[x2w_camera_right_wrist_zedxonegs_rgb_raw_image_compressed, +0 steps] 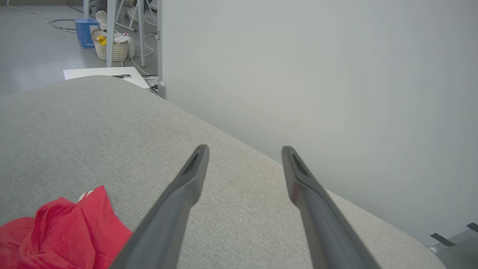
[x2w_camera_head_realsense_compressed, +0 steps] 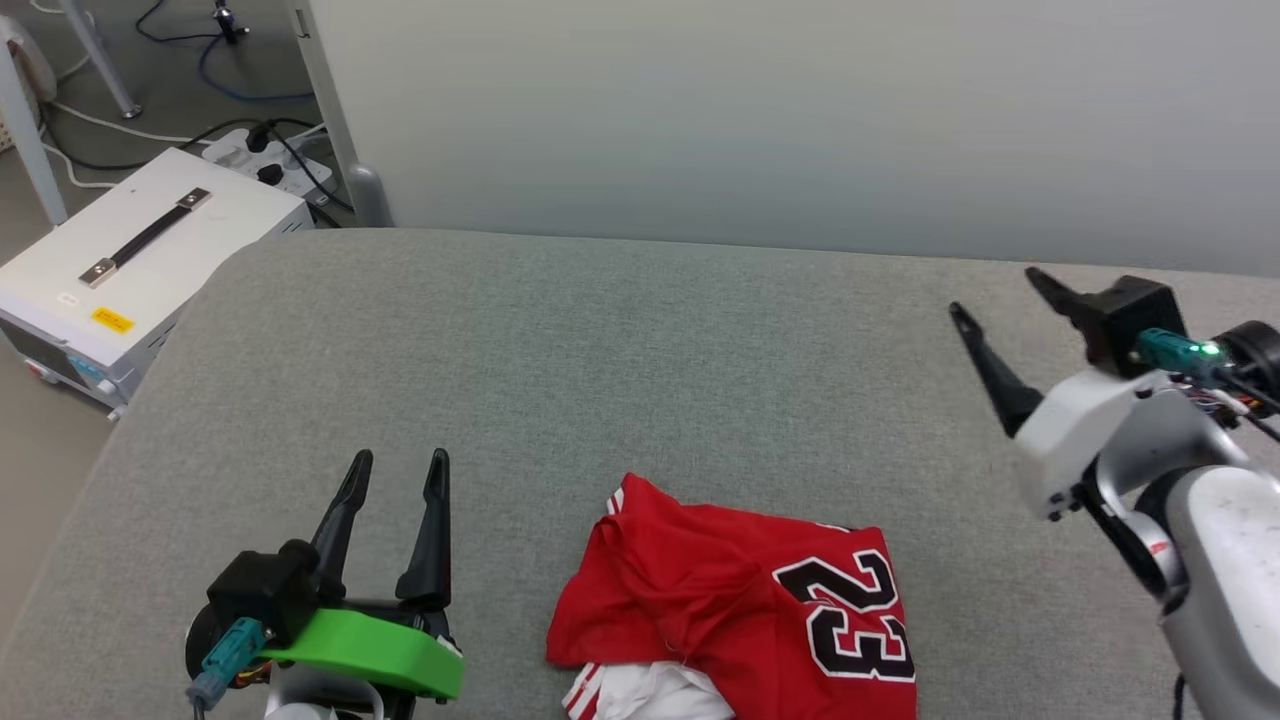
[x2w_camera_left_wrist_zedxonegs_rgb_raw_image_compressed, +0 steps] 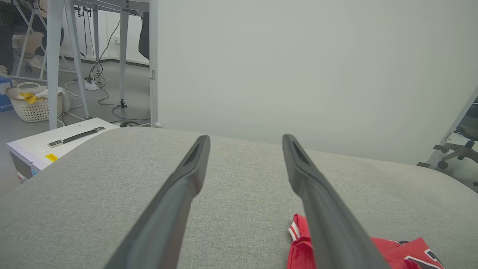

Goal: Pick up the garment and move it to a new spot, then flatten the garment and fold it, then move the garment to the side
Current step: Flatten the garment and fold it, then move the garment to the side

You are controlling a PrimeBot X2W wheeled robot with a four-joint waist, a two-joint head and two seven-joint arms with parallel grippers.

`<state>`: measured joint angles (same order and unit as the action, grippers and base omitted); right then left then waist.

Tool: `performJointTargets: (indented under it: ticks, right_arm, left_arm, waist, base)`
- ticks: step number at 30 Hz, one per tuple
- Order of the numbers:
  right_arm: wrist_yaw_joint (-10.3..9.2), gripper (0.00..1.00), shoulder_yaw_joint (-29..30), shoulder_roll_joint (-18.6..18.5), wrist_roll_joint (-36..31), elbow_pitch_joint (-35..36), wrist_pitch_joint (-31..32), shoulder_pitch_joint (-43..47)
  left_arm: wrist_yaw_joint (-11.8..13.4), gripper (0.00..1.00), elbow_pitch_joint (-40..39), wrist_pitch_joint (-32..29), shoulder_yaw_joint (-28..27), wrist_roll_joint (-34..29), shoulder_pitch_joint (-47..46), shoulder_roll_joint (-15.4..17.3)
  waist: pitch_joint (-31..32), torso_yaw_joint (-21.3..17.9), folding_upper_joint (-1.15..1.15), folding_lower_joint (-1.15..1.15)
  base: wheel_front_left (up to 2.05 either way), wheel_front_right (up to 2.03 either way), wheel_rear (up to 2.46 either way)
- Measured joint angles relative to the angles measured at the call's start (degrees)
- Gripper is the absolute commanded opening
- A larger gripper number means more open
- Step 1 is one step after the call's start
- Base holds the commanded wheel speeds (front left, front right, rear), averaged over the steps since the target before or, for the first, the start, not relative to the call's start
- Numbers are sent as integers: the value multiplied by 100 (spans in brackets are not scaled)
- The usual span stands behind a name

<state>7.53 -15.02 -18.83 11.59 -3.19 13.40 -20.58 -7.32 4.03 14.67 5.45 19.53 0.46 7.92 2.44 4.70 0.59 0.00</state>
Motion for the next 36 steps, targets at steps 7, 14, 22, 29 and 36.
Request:
performJointTargets:
  ticks: [7,14,22,29,36]
  right_arm:
    - [0,100,868,-322,-237,182,-944,591]
    - [0,100,1725,232,-277,645,-1550,1554]
    - [0,100,2071,834,-252,973,-1929,2260]
    - [0,100,2056,929,-279,1079,-1884,2376]
    - [0,100,1819,838,-214,1159,-1372,2454]
  left_arm:
    - [0,100,-91,0,66,3,0,-43]
    - [0,100,-145,0,191,11,8,-64]
    - [0,100,-156,0,263,20,92,-121]
    - [0,100,-232,0,300,1,93,-120]
    - [0,100,-252,0,333,-36,92,-120]
  waist:
    - [-75,-204,0,0]
    - [-145,-255,0,0]
    - [-176,-201,0,0]
    - [-196,-167,0,0]
    - [-246,-109,0,0]
  base:
    - [0,0,0]
    - [0,0,0]
    - [0,0,0]
    - [0,0,0]
    - [0,0,0]
